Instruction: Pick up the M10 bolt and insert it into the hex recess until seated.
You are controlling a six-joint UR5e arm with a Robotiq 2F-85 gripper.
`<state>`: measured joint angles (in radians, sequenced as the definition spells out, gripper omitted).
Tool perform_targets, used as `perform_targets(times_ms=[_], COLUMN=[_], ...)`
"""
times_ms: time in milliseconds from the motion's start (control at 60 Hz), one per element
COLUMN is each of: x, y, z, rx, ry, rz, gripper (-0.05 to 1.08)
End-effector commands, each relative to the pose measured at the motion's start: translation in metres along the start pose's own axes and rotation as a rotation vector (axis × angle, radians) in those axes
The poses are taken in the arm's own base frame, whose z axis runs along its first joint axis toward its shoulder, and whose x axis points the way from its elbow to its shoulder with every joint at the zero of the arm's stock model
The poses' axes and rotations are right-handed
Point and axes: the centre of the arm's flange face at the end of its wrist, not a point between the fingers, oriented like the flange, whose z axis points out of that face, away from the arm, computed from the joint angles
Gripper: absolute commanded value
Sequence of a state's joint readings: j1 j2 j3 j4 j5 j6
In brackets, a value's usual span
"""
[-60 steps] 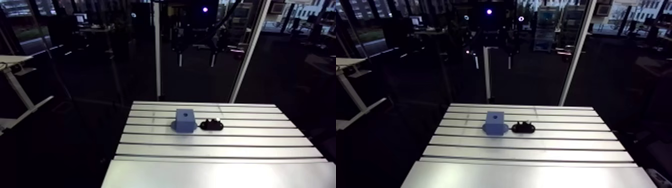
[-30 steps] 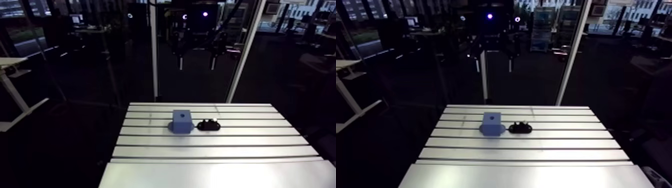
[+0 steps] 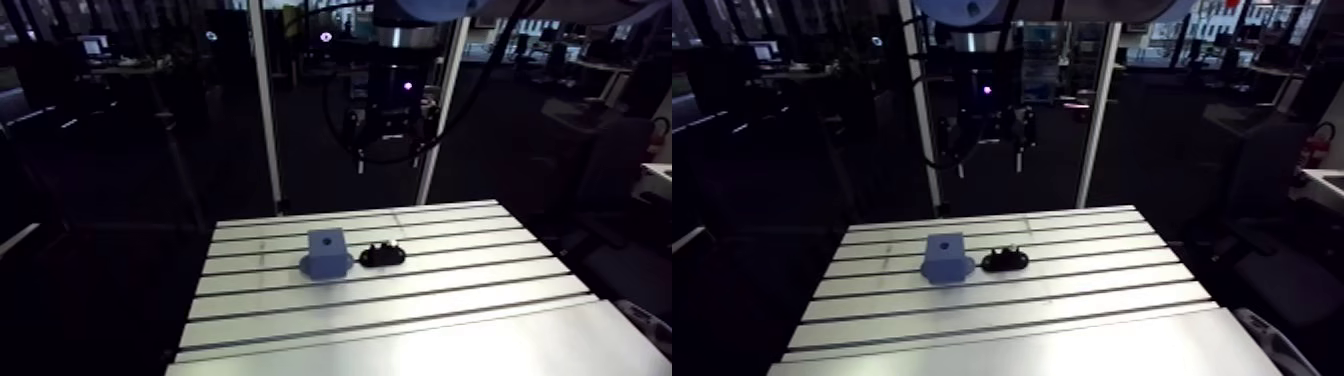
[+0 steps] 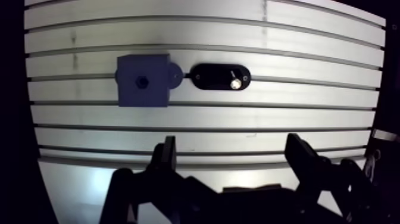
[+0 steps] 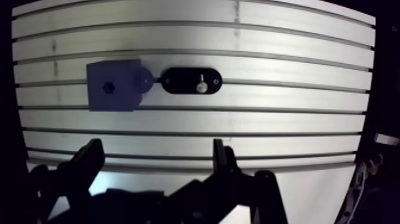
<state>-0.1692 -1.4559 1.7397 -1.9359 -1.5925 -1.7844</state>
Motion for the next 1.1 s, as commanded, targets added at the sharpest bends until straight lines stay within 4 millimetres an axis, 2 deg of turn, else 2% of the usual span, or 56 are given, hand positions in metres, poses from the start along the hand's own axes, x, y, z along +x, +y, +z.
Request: perform_targets(times_ms=[17, 133, 333, 467, 583, 700, 933, 1100], x=[-0.011, -0.016, -0.019, -0.021, -0.018, -0.017, -0.024, -0.025], y=[0.028, 0.033, 0.043, 0.049, 0.05, 0.05, 0.05, 0.048], z=[0.039, 0.05, 0.081, 0.085, 0.099, 0.105, 0.132, 0.136], rx=[-0.019, -0.023, 0.05, 0.068, 0.067, 0.063, 0.045, 0.006], ry=[0.06, 0.085, 0.134, 0.171, 0.169, 0.163, 0.145, 0.143], rz=[-0.013, -0.014, 0.002, 0.003, -0.006, -0.006, -0.011, -0.04], gripper=[0.01, 0.01, 0.01, 0.01, 0.01, 0.01, 0.01, 0.02])
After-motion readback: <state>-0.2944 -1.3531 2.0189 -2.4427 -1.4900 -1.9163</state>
